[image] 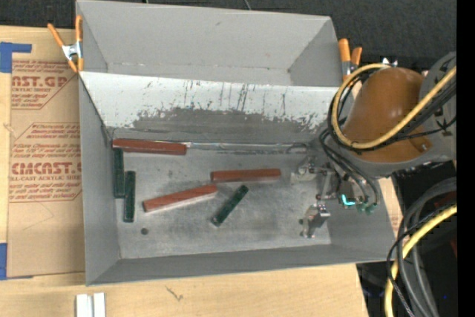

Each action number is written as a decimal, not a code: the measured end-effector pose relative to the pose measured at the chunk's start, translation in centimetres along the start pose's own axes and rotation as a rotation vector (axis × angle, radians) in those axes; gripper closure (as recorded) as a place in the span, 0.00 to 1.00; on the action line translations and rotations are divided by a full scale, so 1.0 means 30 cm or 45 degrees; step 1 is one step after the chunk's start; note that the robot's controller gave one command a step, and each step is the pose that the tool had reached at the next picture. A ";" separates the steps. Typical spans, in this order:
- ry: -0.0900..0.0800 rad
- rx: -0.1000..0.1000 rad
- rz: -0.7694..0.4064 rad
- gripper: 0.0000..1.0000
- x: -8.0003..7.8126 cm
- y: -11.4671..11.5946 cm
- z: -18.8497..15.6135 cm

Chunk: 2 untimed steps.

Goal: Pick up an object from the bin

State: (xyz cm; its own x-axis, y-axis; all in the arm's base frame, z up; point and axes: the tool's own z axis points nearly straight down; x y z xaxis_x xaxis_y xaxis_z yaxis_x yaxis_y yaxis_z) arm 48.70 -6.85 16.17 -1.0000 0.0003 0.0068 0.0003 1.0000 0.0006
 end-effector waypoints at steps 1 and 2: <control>-0.009 0.001 -0.001 0.00 -0.006 0.000 -0.010; -0.010 0.005 -0.081 0.00 -0.099 0.054 0.026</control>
Offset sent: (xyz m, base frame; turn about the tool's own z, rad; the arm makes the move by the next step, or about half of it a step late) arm 0.0816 0.0550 -0.0331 -0.1943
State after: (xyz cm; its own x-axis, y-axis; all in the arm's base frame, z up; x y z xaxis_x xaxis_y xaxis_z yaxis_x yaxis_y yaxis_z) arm 51.66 -5.23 15.36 -0.9980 -0.0631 -0.0007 -0.0631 0.9980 -0.0030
